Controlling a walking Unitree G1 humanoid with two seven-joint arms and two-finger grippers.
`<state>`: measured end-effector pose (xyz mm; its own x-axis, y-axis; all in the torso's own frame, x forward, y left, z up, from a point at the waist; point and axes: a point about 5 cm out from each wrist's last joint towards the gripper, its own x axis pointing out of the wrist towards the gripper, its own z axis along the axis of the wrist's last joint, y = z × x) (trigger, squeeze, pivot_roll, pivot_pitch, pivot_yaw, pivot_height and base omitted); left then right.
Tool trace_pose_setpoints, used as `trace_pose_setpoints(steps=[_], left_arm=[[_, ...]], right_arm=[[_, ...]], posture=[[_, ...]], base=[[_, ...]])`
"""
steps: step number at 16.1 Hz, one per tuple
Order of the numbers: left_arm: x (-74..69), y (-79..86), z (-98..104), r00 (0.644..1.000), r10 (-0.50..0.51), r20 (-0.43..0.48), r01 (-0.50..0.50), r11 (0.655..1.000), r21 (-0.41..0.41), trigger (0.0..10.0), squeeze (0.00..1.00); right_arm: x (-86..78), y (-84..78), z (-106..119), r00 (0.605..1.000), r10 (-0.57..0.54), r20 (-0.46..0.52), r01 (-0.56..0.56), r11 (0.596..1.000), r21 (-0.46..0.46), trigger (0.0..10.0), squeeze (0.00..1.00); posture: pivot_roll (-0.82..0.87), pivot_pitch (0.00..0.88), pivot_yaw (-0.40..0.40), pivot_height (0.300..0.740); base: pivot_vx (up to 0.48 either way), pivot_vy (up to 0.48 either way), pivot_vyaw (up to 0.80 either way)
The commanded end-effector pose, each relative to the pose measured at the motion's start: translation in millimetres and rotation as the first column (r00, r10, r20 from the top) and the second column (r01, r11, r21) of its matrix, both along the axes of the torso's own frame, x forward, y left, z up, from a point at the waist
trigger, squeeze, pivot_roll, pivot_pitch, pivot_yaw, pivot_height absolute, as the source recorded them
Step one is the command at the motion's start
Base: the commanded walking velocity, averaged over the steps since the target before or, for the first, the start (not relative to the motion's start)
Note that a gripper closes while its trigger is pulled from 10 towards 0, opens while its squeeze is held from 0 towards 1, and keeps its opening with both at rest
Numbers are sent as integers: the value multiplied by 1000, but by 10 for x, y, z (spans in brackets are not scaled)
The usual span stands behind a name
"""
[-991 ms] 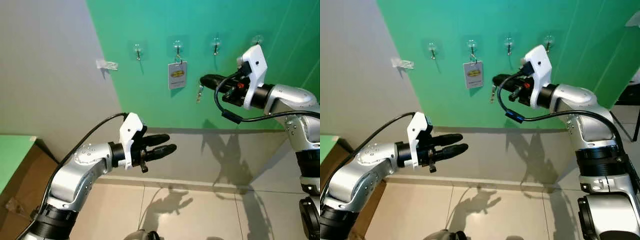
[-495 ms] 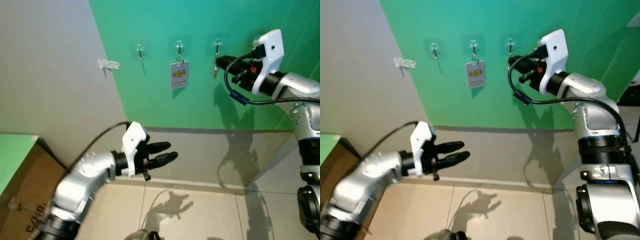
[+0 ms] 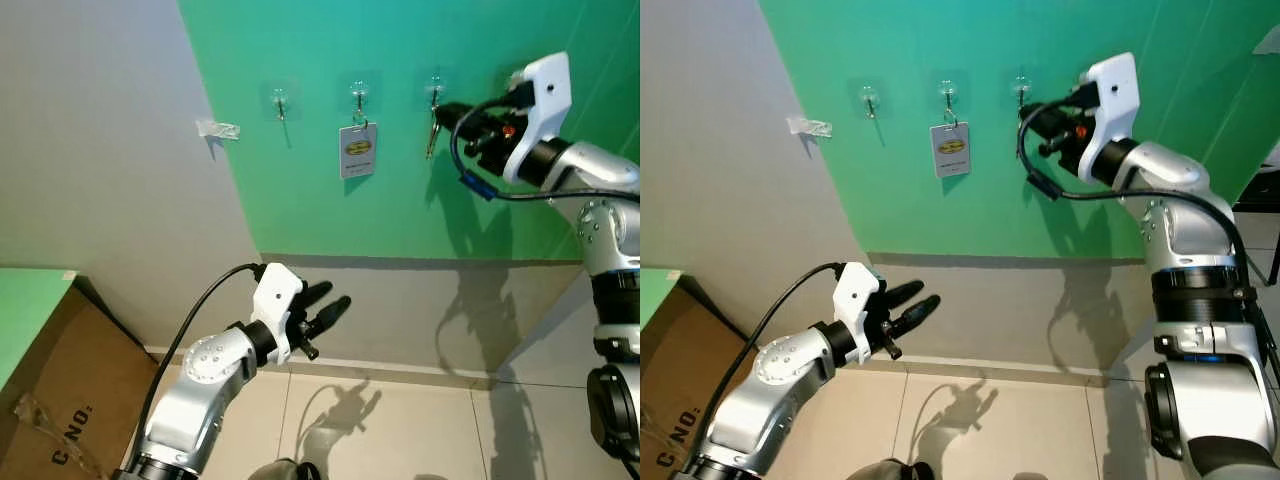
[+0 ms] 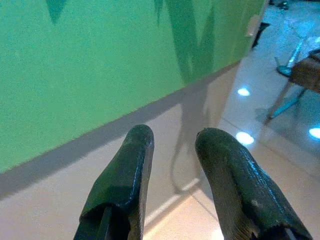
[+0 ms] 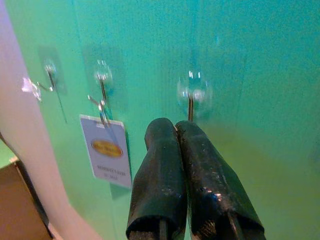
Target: Hang keys on a hook
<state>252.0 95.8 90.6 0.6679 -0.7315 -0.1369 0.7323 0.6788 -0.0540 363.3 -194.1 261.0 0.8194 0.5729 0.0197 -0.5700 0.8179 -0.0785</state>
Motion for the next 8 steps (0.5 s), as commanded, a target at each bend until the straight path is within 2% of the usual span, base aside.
trace_pose_setpoints(steps=[1, 3, 4, 8], left_arm=[[-12, 21, -50, 999, 18, 34, -20, 999, 50, 10000, 0], [31, 131, -110, 962, 193, 194, -219, 968, 123, 10000, 0], [22, 188, -149, 941, 243, 235, -281, 949, 144, 10000, 0], [-42, 211, -262, 932, 264, 250, -308, 939, 155, 10000, 0]], right_arm=[[9, 7, 100, 999, 3, 33, -4, 1000, 26, 0, 0], [29, 11, 104, 999, -5, 37, 4, 999, 36, 0, 0], [34, 13, 98, 999, -10, 37, 8, 999, 39, 0, 0], [40, 23, 98, 1000, -7, 29, 5, 998, 59, 0, 0]], posture=[[-241, 21, 117, 740], [-241, 21, 116, 740], [-242, 23, 115, 740], [-238, 22, 113, 740]], base=[[0, 0, 0], [0, 0, 0], [0, 0, 0], [0, 0, 0]])
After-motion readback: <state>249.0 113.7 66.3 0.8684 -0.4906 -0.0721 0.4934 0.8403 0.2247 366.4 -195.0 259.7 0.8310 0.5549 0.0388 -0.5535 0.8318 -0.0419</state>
